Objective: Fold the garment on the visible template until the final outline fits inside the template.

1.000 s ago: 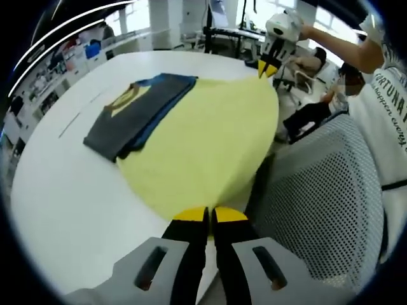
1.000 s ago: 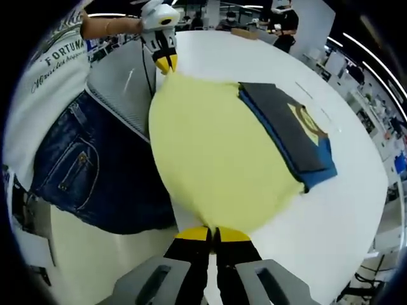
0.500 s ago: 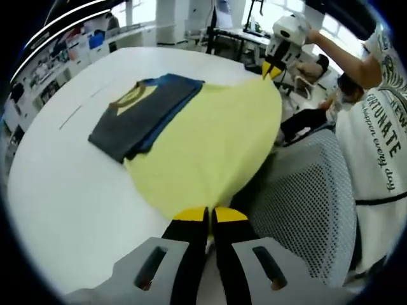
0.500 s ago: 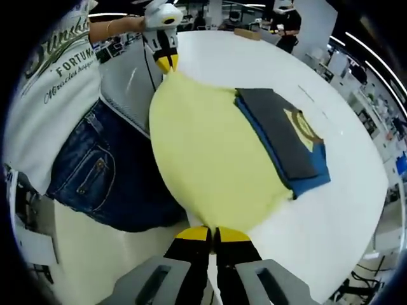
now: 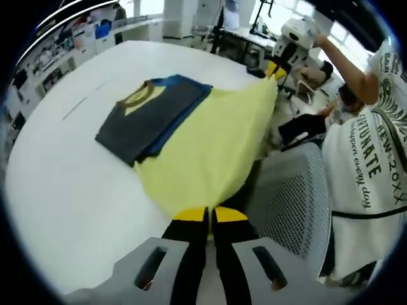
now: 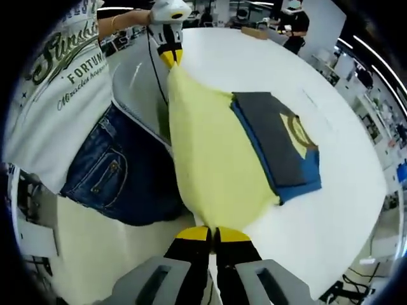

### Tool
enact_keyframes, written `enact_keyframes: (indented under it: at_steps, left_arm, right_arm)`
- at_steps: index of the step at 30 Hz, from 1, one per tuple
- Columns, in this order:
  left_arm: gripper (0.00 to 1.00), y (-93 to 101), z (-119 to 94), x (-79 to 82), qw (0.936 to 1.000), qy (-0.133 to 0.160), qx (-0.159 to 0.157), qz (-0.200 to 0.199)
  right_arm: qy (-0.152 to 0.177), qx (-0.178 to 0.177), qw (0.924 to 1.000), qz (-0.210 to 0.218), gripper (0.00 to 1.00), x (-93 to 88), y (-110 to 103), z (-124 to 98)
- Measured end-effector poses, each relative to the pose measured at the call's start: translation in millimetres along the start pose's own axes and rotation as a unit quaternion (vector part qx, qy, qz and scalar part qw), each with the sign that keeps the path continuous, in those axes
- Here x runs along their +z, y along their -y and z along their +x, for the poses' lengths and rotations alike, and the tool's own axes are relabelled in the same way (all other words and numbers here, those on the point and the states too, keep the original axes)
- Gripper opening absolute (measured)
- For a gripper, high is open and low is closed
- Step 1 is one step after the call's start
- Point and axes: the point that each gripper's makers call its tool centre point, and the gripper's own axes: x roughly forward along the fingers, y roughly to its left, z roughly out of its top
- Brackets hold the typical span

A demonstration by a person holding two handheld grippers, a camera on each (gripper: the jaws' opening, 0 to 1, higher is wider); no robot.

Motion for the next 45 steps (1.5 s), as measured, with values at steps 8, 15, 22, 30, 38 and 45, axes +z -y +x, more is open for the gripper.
enact_keyframes:
  at_steps: [8, 15, 22, 30, 38, 45]
  left_arm:
    - [0.0, -4.2, -13.0, 14.6, 0.9999, 0.007, 0.014, 0.007]
    - [0.0, -19.1, -21.4, 31.6, 0.9988, 0.027, 0.037, 0.017]
    - [0.0, -30.8, -26.8, 55.6, 0.9952, 0.059, 0.07, 0.034]
    - [0.0, -59.2, -33.0, 77.2, 0.9895, 0.092, 0.106, 0.033]
    - [0.0, -86.4, -37.6, 99.5, 0.9829, 0.116, 0.136, 0.043]
    - [0.0, -107.3, -38.0, 119.4, 0.9772, 0.131, 0.158, 0.053]
  right_arm:
    - [-0.004, -0.028, 0.9994, -0.02, 0.0, 9.3, 13.6, -8.5]
    - [-0.002, -0.065, 0.997, -0.042, 0.0, 15.0, 35.1, -15.3]
    - [-0.006, -0.098, 0.9935, -0.058, 0.0, 22.9, 57.2, -18.8]
    - [-0.012, -0.148, 0.9857, -0.08, 0.0, 35.2, 91.2, -21.6]
    - [-0.011, -0.2, 0.9749, -0.097, 0.0, 47.3, 128.5, -23.5]
    - [-0.023, -0.245, 0.9634, -0.106, 0.0, 52.4, 164.6, -22.1]
